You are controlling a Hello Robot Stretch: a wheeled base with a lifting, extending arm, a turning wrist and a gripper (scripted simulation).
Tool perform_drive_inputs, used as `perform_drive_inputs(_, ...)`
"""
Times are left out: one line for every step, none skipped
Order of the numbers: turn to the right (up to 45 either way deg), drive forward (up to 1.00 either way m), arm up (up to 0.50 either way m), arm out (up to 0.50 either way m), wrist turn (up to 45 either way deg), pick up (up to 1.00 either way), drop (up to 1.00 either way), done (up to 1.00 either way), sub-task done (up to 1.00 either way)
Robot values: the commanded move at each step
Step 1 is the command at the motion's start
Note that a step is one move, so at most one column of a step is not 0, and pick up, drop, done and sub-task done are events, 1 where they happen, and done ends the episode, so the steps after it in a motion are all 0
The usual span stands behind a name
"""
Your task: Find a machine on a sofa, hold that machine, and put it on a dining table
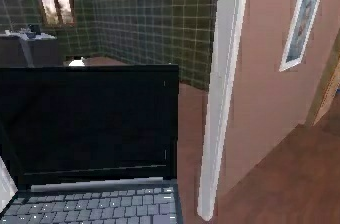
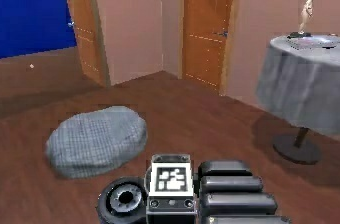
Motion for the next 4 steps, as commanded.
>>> perform_drive_inputs(-3.0,0.0,0.0,0.0,0.0,0.0,0.0,0.0,0.0)
perform_drive_inputs(0.0,0.55,0.0,0.0,0.0,0.0,0.0,0.0,0.0)
perform_drive_inputs(-33.0,0.0,0.0,0.0,0.0,0.0,0.0,0.0,0.0)
perform_drive_inputs(0.0,1.0,0.0,0.0,0.0,0.0,0.0,0.0,0.0)
